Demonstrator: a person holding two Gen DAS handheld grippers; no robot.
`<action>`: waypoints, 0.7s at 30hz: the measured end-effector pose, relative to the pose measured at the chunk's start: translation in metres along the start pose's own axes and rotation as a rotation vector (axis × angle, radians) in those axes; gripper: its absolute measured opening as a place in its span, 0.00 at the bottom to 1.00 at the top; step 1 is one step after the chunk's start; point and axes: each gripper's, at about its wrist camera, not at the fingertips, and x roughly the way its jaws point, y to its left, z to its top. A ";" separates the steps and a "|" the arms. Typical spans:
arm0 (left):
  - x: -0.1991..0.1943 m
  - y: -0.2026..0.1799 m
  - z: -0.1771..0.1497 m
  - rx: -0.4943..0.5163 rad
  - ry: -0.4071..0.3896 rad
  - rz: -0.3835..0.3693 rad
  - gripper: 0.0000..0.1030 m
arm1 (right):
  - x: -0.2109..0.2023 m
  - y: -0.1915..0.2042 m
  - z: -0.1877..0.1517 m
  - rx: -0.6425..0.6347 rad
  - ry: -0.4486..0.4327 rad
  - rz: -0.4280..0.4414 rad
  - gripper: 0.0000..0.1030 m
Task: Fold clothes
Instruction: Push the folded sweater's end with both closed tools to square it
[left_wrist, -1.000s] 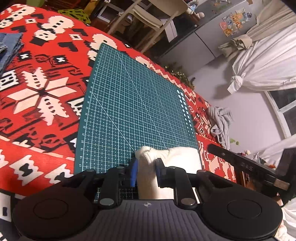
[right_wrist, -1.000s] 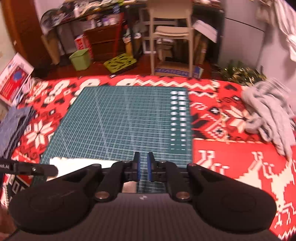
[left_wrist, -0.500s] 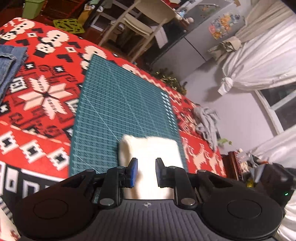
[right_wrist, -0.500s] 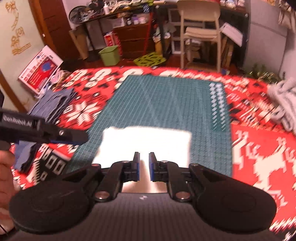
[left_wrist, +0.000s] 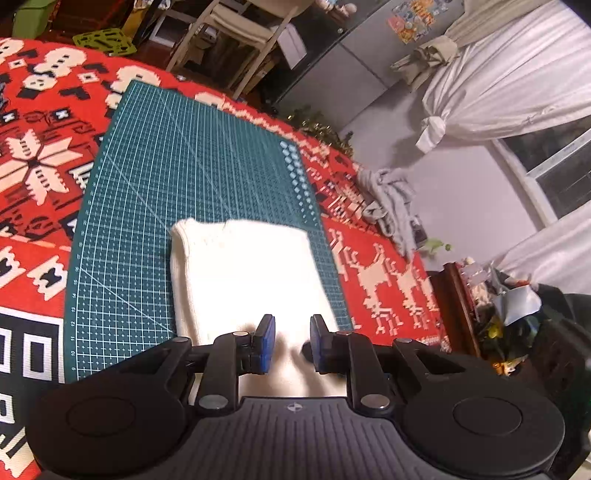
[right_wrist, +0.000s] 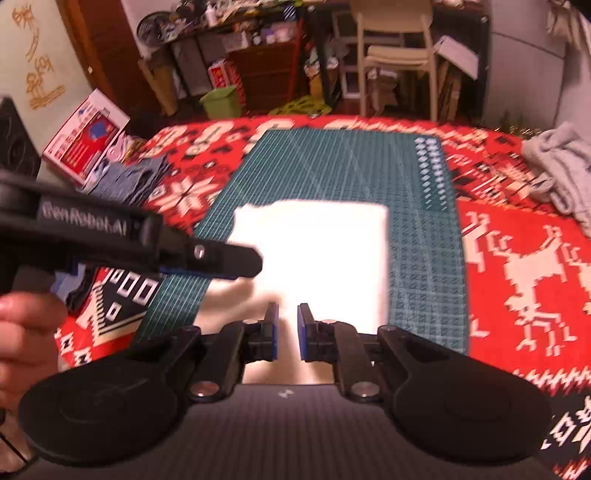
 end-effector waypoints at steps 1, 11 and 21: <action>0.003 -0.002 0.000 0.014 0.007 0.027 0.15 | 0.002 -0.001 0.001 0.004 0.000 -0.003 0.13; 0.020 -0.004 -0.009 0.129 0.020 0.165 0.03 | 0.027 -0.005 -0.001 0.006 0.006 -0.043 0.12; 0.024 -0.008 0.016 0.096 -0.005 0.150 0.03 | 0.015 -0.011 0.009 0.040 -0.013 -0.035 0.13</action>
